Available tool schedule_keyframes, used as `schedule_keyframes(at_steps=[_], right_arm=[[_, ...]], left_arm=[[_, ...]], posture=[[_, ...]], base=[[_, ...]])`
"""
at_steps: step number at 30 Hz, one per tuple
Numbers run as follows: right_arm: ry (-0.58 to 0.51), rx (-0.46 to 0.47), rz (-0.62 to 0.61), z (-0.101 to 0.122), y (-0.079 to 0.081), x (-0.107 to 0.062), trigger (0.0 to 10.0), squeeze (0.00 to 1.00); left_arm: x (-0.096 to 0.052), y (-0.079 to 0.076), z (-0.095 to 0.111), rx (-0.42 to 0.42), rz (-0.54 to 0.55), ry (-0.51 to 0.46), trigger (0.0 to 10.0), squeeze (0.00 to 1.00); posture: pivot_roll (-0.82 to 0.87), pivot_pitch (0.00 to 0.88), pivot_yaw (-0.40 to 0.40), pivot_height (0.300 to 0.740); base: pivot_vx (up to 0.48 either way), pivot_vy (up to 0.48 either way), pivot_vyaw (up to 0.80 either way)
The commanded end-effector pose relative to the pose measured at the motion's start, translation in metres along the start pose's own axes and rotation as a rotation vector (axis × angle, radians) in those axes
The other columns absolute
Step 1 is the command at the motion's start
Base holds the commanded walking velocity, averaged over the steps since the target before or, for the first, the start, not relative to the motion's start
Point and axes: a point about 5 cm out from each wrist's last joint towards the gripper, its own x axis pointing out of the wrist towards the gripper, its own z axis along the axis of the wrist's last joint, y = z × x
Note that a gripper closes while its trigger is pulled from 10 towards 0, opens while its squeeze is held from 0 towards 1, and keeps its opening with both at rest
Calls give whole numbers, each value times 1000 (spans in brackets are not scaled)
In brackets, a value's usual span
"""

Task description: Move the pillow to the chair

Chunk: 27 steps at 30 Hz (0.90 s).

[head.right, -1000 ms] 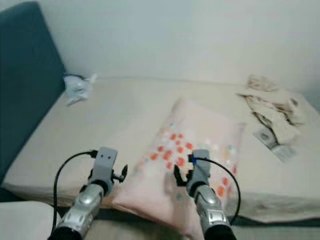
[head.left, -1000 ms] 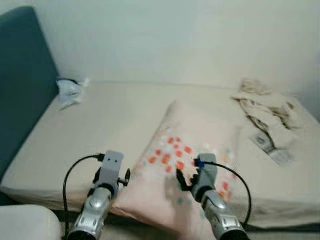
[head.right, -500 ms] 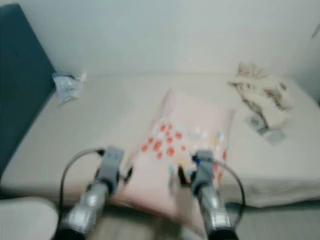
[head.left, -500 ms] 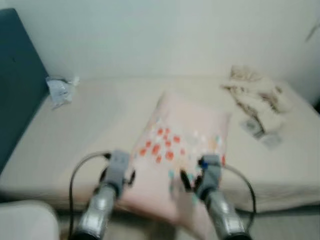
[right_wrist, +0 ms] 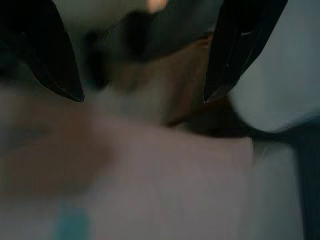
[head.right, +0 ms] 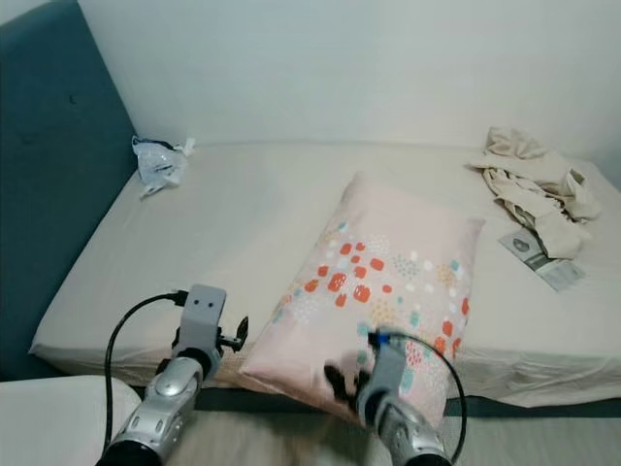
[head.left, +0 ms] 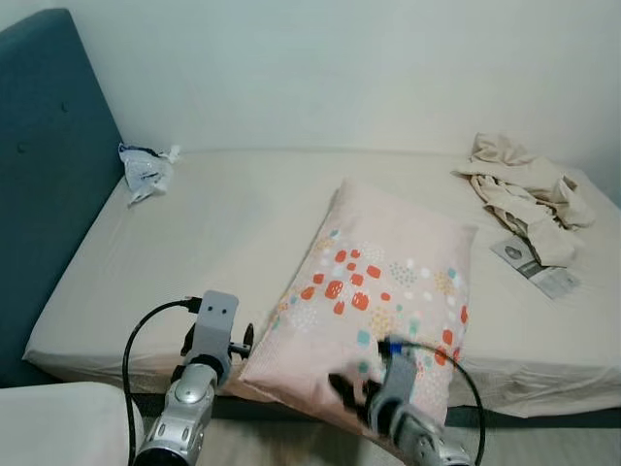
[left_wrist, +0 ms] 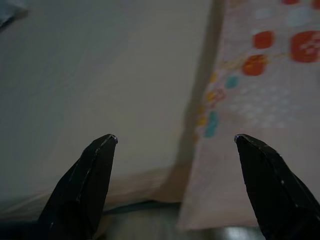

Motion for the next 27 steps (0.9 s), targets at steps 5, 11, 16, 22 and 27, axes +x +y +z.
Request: schedule_keyframes(at_steps=[5,11,16,22,27], right_arm=[[94,32,-144,-29,-33,-15,10000,0],[-206,-422,-477,21,-58,-34,10000,0],[-532,-675,-426,96,1,-26,10000,0],[-648,-811,-418,117,21,-24,10000,0],[-705,-819,-336,117,29,-28,10000,0]], left_arm=[[-2,2,-2,-8,17,-6,10000,0],[-3,20,-7,36,89,18,10000,0],[-6,39,-17,77,177,74,10000,0],[-8,34,-14,58,178,36,10000,0],[-8,14,-9,77,107,-12,10000,0]], posture=[[-44,37,-10,740],[-36,47,0,740],[-26,89,-15,740],[-24,91,-18,740],[-25,92,-35,740]], base=[[0,0,0],[0,0,0],[0,0,0],[0,0,0],[0,0,0]])
